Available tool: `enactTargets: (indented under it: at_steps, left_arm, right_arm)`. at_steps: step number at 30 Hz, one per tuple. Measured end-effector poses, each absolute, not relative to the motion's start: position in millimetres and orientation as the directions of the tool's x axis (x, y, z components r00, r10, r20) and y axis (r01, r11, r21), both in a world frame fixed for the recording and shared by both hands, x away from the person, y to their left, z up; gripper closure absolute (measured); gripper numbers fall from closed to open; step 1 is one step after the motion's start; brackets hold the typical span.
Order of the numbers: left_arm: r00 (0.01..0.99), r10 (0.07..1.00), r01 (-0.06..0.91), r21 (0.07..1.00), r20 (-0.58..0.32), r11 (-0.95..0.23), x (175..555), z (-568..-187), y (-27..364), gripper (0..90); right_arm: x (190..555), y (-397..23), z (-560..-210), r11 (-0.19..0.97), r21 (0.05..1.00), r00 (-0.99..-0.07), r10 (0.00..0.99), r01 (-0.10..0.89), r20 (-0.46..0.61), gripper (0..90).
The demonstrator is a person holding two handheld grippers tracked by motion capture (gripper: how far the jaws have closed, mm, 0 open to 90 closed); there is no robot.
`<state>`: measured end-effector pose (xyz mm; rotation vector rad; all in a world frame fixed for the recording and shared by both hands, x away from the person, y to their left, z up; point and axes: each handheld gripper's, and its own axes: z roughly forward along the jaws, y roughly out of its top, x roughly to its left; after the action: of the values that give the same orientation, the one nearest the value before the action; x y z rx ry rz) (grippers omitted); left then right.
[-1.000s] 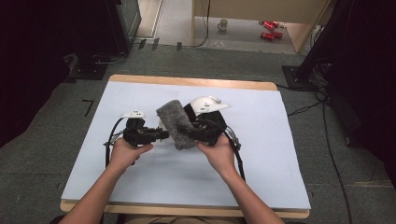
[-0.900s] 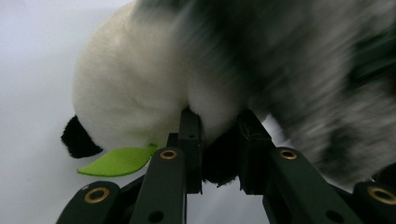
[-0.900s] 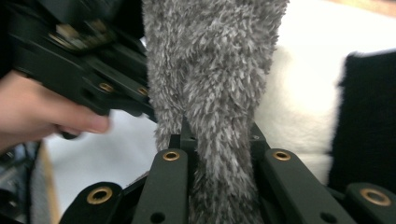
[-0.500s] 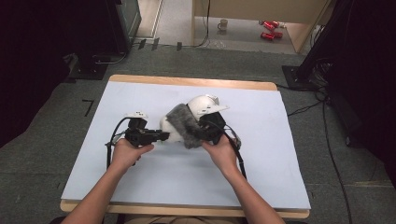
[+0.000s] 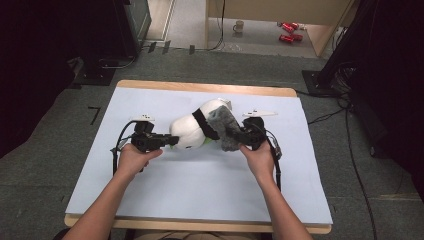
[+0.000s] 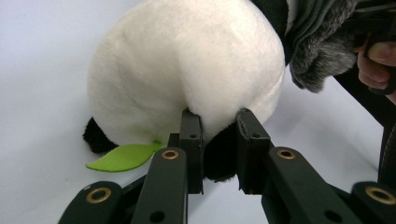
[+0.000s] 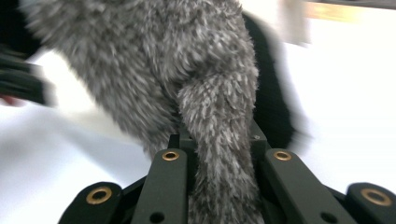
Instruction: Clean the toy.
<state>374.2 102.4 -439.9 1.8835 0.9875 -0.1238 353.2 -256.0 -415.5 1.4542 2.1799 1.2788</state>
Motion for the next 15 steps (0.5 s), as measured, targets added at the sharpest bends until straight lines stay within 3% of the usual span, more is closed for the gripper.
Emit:
enactTargets:
  at_steps: [4,11,15]
  left_arm:
    - [0.664,0.578,0.679,0.707,-0.474,-0.2,376,-440,104,76.2]
    - [0.664,0.585,0.675,0.709,-0.465,-0.203,377,-440,108,76.2]
    - [0.674,0.592,0.661,0.718,-0.441,-0.218,376,-440,108,76.1]
  right_arm:
    - [356,-284,-427,0.065,0.728,-0.391,0.874,0.683,0.289,77.8]
    - [357,-300,-425,0.024,0.728,-0.327,0.903,0.685,0.277,78.1]
    - [354,-314,-413,-0.051,0.744,-0.296,0.898,0.667,0.327,78.1]
